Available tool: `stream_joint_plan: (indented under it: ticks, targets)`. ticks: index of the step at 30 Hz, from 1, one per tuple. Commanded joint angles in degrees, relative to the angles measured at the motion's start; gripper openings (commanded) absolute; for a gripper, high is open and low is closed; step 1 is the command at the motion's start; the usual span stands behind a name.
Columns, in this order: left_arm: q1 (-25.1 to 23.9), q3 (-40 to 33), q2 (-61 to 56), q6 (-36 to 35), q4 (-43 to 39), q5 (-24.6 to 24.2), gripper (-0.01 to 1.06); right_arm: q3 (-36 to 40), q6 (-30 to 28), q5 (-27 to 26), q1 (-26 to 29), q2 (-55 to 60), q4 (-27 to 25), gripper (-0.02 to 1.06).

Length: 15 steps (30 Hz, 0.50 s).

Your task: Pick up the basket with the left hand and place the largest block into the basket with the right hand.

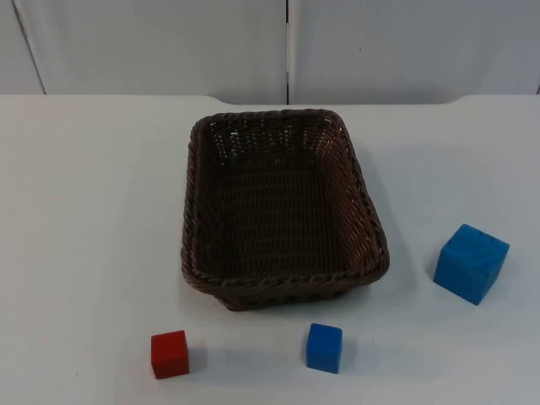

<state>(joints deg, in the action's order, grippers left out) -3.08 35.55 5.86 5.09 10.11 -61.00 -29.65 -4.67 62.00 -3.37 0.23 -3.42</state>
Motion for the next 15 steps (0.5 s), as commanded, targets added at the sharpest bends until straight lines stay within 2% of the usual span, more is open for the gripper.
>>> stream_joint_plan:
  ticks: [1, 5, 11, 15]
  targets:
    - [-0.2, 0.4, 2.3, -0.4, 0.8, 1.6, 1.05, 0.0, -0.2, -0.1, 0.3, -0.2, 0.1, 1.05]
    - [-0.2, 0.4, 6.4, -0.4, 2.1, 3.8, 1.05, 0.0, -0.2, -0.1, 0.3, -0.2, 0.1, 1.05]
    - [-0.2, 0.4, 11.2, -0.4, 5.0, 3.8, 1.05, 0.0, -0.2, -0.1, 0.3, -0.2, 0.1, 1.05]
    - [-0.2, 0.4, 16.3, 2.4, 8.4, 6.3, 1.05, 0.0, -0.2, -0.1, 0.3, -0.2, 0.1, 1.05]
